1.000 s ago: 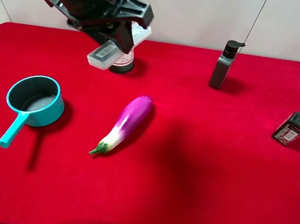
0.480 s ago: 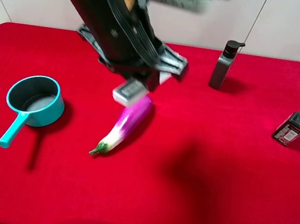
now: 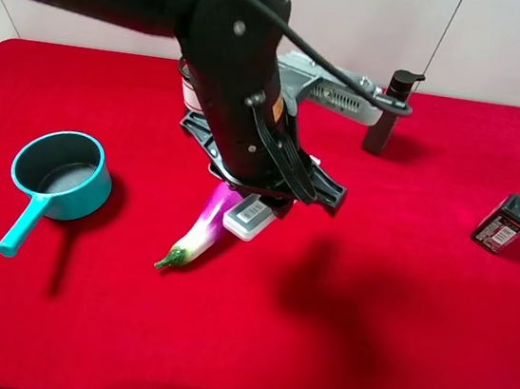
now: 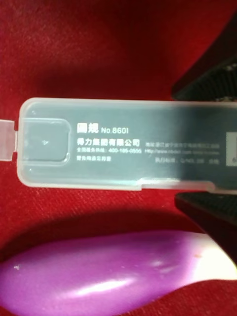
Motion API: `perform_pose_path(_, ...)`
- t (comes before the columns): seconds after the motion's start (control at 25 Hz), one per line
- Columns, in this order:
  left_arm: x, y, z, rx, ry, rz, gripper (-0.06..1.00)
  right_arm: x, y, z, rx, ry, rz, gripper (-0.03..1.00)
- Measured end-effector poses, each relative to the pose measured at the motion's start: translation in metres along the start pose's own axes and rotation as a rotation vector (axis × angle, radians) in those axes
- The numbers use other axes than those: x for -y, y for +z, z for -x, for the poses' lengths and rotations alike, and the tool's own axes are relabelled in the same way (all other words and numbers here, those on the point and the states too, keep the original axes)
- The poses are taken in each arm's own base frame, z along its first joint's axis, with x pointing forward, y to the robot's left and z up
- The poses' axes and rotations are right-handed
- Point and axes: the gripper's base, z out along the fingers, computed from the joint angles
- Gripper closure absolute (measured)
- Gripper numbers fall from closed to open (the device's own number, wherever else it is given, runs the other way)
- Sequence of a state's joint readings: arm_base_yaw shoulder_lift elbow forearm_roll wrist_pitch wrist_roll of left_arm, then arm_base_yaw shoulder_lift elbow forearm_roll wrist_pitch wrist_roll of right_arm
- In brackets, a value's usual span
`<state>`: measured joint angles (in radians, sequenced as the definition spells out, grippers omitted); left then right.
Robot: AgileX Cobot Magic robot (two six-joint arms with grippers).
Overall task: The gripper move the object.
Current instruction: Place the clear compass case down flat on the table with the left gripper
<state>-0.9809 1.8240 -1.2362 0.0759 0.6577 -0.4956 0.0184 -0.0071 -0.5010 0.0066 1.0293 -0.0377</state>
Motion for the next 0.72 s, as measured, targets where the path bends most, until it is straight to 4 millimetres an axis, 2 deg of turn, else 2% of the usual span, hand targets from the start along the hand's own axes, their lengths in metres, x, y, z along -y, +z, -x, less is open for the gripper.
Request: perform_pose_path(0.72,-0.001,0.073,-0.012,-0.064,-0.010,0.023,0.55,0.000,0.000,0.000,0.000,0.000,0.000,0.36)
